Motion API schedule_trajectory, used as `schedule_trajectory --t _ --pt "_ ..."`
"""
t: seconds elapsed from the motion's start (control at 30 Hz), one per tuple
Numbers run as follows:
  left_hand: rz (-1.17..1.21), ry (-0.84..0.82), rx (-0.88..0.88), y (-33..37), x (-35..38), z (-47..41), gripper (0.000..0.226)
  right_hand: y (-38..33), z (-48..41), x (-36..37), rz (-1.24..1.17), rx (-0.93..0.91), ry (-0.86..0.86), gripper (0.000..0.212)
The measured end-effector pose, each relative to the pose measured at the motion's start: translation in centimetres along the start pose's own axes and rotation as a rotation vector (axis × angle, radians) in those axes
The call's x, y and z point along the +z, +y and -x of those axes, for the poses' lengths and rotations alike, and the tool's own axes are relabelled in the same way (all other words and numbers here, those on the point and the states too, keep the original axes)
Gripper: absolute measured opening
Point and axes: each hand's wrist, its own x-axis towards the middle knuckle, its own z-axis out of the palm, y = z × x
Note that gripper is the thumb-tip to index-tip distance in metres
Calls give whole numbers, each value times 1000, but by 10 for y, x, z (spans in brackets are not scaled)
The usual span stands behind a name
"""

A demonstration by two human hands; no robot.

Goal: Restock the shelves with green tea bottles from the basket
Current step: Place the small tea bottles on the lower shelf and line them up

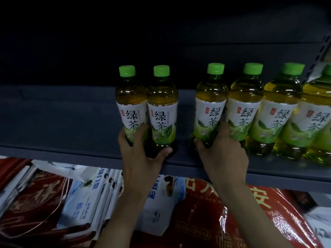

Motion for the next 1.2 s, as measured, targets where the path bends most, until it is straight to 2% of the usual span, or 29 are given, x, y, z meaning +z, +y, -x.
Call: schedule_trajectory --t 0.23,0.77,0.87,1.03,1.13,1.2 --pt "-39 -16 1 -1 15 -6 75 0 -3 3 -1 7 12 78" --pt "-32 -84 -26 6 38 -13 76 -8 -6 9 -113 -20 23 64" --pt "-44 -123 -42 7 34 -14 76 -9 0 9 -100 -42 8 71" --pt "-321 -217 38 14 3 -7 71 -18 24 6 -123 -74 15 70" --pt "-572 -325 28 22 -33 3 56 -40 44 6 -112 -154 22 59" --pt "-719 -354 -3 26 -66 11 50 -61 61 8 -121 -243 -58 48"
